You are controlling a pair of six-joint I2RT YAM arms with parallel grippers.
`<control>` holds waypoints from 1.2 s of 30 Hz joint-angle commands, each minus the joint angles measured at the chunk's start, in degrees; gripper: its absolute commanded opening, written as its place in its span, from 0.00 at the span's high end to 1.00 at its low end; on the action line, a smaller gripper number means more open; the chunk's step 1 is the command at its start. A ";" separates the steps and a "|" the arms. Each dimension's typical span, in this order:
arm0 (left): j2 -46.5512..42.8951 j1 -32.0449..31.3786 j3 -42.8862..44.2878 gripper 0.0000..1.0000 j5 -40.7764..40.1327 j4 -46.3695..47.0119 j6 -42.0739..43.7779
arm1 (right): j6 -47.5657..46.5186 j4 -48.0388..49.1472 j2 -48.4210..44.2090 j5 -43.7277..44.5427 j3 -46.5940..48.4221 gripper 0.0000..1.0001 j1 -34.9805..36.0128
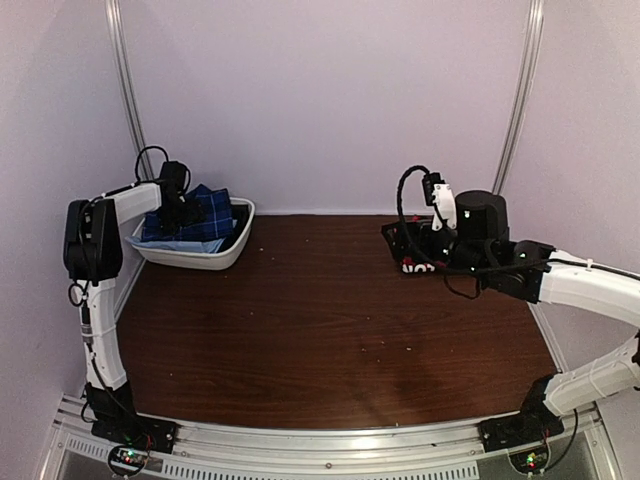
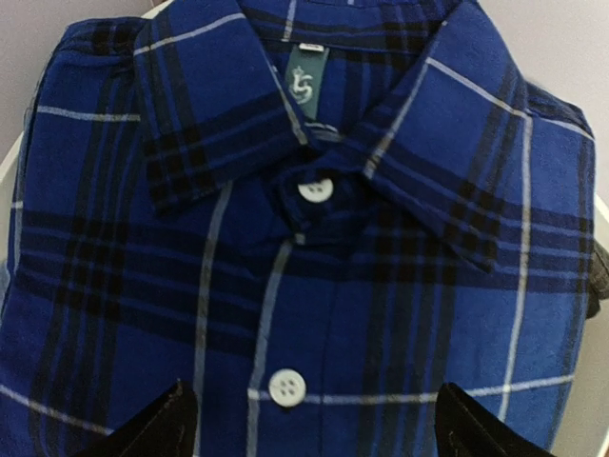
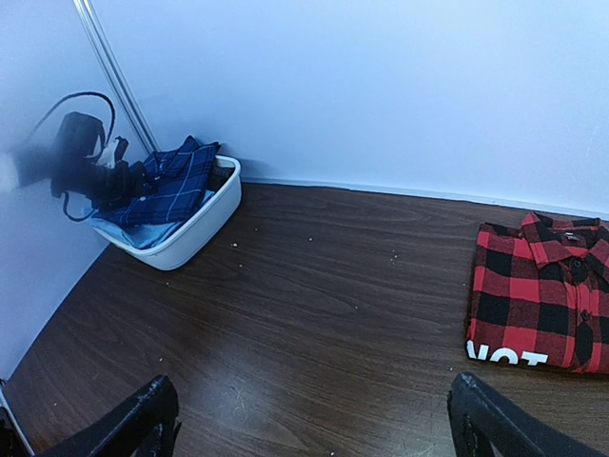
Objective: Fold and stack the long sleeve shirts
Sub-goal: Pick up the crumpled shirt from the bin.
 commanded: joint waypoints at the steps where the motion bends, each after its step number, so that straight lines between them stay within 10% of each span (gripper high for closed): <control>1: 3.87 2.21 5.60 0.14 1.42 -2.17 -0.17 | -0.06 -0.96 -1.59 0.15 -0.54 0.00 -0.04; 21: 8.42 2.78 10.76 0.99 4.43 -3.49 2.78 | 0.28 -0.77 -1.02 -0.34 -0.45 0.00 -0.04; 36: -4.20 -2.60 15.91 1.00 1.57 -0.10 8.06 | 0.29 0.00 0.25 -0.38 0.54 0.00 -0.08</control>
